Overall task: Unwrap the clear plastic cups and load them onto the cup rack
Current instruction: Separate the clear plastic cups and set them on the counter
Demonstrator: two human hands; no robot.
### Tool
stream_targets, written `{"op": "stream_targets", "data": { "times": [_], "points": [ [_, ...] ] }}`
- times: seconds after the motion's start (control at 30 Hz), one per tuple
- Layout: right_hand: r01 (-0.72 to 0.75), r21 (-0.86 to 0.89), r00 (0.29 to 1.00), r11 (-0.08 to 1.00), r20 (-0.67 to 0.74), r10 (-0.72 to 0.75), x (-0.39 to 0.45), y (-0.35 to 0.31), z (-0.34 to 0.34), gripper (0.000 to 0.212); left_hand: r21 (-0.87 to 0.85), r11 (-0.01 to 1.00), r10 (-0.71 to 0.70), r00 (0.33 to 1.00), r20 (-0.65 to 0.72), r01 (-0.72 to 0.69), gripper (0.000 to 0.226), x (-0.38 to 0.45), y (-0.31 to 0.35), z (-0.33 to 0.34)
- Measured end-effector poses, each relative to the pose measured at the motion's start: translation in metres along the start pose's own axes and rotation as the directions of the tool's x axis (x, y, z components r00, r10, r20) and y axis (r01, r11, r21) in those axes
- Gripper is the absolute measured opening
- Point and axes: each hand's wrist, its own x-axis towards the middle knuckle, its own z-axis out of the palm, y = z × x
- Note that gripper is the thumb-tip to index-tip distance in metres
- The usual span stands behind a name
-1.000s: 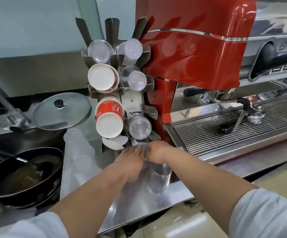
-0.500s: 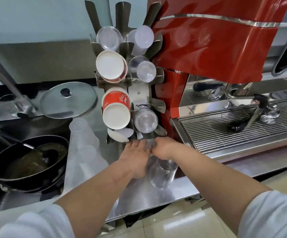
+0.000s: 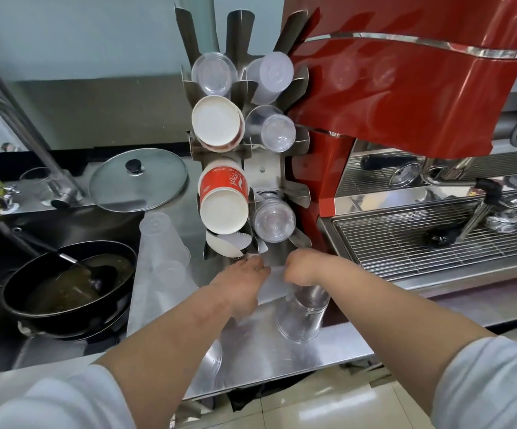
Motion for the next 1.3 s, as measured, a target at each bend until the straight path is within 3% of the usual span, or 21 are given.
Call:
{"op": "stream_targets", "data": {
  "times": [0.13, 0.3, 0.43, 0.53, 0.77, 1.0, 1.17, 1.3],
  "points": [
    [0.037, -0.081, 0.999, 0.996, 0.034, -0.034, -0.002, -0.003, -0.004, 0.022, 0.066, 0.997, -0.046, 0.999, 0.01, 0.045, 0.08, -0.004, -0.004, 0.002],
    [0.067, -0.147, 0.994, 0.987, 0.092, -0.054, 0.002, -0.015, -0.006, 0.017, 0.001, 0.998, -0.066, 0.996, 0.057, 0.066, 0.083, -0.003, -0.006, 0.003],
    [0.063, -0.223, 0.983, 0.973, 0.182, -0.022, 0.004, -0.019, -0.003, 0.045, 0.004, 0.996, -0.09, 0.992, 0.09, 0.091, 0.098, -0.003, -0.009, 0.006],
    [0.067, -0.205, 0.976, 0.977, 0.215, -0.022, 0.01, -0.015, 0.001, 0.05, -0.013, 0.991, -0.134, 0.985, 0.111, 0.136, 0.1, -0.003, -0.012, 0.011],
    [0.117, -0.209, 0.989, 0.971, 0.109, -0.096, 0.021, -0.008, 0.021, 0.067, -0.038, 0.988, -0.144, 0.985, 0.09, 0.148, 0.089, 0.0, -0.013, 0.018],
    [0.132, -0.196, 0.991, 0.972, 0.062, -0.122, 0.013, -0.008, 0.013, 0.054, 0.002, 0.984, -0.177, 0.983, 0.058, 0.177, 0.083, 0.002, -0.012, 0.01],
    [0.209, -0.198, 0.972, 0.958, -0.062, -0.225, -0.008, -0.01, -0.002, 0.059, -0.186, 0.961, -0.202, 0.979, 0.024, 0.203, 0.082, -0.007, -0.006, -0.002],
    [0.259, -0.151, 0.948, 0.954, -0.15, -0.282, -0.027, -0.007, -0.015, 0.061, -0.38, 0.914, -0.153, 0.988, -0.004, 0.14, 0.073, -0.017, -0.004, -0.012]
  ]
}}
